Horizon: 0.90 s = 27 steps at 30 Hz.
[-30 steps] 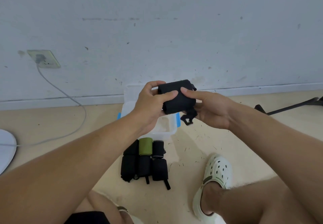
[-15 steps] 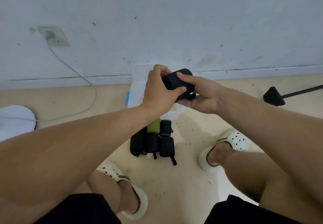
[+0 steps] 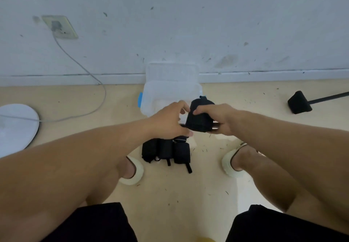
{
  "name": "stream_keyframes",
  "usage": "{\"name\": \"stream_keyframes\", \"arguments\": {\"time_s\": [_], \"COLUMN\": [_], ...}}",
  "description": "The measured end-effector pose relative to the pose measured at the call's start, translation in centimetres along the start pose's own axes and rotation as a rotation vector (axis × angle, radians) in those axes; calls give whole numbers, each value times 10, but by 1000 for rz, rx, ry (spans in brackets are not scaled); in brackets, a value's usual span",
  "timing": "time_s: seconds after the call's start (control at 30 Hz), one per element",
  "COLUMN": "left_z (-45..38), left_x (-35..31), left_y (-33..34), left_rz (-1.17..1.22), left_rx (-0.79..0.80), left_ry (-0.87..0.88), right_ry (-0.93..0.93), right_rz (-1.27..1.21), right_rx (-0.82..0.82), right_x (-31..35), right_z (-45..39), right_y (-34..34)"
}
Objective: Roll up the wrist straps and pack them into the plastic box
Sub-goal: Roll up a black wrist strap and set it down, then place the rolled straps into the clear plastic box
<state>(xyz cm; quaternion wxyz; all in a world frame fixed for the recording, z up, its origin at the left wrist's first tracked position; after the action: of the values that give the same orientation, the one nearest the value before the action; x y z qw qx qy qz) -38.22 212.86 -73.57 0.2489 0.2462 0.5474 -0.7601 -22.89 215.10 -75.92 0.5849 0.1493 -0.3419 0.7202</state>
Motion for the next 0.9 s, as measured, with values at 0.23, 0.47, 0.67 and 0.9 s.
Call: {"name": "stream_keyframes", "arguments": {"time_s": [0.23, 0.47, 0.67, 0.9], "left_z": [-26, -79, -92, -98], "left_x": [49, 134, 186, 201], "left_y": [-12, 25, 83, 127], "left_rz": [-475, -595, -563, -540], "left_rx": [329, 447, 456, 286], "left_ry": [123, 216, 234, 347], "right_ry": [-12, 113, 97, -36], "right_rz": [387, 439, 363, 334], "right_rx": [13, 10, -59, -13], "right_x": [-20, -91, -129, -137], "right_z": [-80, -182, -235, -244], "right_y": [-21, 25, 63, 61]}}
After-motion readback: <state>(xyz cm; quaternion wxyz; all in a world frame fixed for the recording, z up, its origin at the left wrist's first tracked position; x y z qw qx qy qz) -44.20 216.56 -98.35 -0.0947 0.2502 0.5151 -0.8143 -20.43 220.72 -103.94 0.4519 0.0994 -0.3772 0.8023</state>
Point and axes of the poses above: each hand's wrist, its own z-axis away from the middle knuckle, its own y-axis out of the palm, x = y × z, the point moved 9 cm from there along -z, towards the middle knuckle, and after that the axes turned 12 degrees about -x, right-handed, at the moved point
